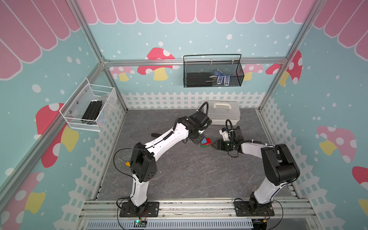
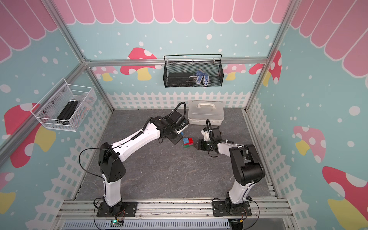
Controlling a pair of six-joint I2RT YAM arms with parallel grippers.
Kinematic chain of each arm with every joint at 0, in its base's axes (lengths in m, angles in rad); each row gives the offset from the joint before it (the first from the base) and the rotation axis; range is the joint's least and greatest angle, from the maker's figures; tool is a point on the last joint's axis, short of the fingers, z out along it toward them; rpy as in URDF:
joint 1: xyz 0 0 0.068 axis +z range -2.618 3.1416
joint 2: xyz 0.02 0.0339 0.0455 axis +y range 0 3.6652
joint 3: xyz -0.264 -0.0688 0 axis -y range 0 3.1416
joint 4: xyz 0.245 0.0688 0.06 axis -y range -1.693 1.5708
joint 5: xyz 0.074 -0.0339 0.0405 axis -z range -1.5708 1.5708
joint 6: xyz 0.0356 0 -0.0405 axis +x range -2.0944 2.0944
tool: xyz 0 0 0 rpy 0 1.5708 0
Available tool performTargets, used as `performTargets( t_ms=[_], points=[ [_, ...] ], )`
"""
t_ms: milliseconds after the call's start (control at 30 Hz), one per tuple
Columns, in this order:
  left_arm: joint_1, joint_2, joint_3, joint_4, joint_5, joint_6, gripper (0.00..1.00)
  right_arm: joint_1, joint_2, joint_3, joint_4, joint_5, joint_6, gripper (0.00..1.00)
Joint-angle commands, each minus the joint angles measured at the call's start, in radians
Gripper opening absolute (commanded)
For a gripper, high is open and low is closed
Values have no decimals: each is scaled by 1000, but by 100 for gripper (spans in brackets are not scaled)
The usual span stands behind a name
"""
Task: Assemble the number 5 with lego
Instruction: Adjust the lego brick at the center of the board, then assemble the lego brick with the lego brick.
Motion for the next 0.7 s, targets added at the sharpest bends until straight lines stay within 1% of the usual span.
performTargets(
  t_ms=[0,100,233,333,467,500,633,667],
  points=[
    [-8,81,121,-90,69,81,0,-32,-12,58,-108,-142,-71,57],
    [-11,148,213,-123,127,109,0,-68,2,106,-192,-191,-113,57],
    [-18,230,333,-174,144,159,0,-109,21,143,-223,-275,-130,57],
    [-18,275,392,-214,150,196,0,-114,58,203,-295,-290,-158,57],
    [-18,299,416,-236,145,242,0,-120,116,265,-332,-340,-150,57],
    [-18,302,415,-237,140,292,0,-120,126,277,-339,-350,-151,57],
    [-16,318,427,-236,136,338,0,-123,165,320,-360,-353,-144,57],
    [-16,325,431,-237,131,346,0,-123,170,332,-365,-385,-147,57]
  ],
)
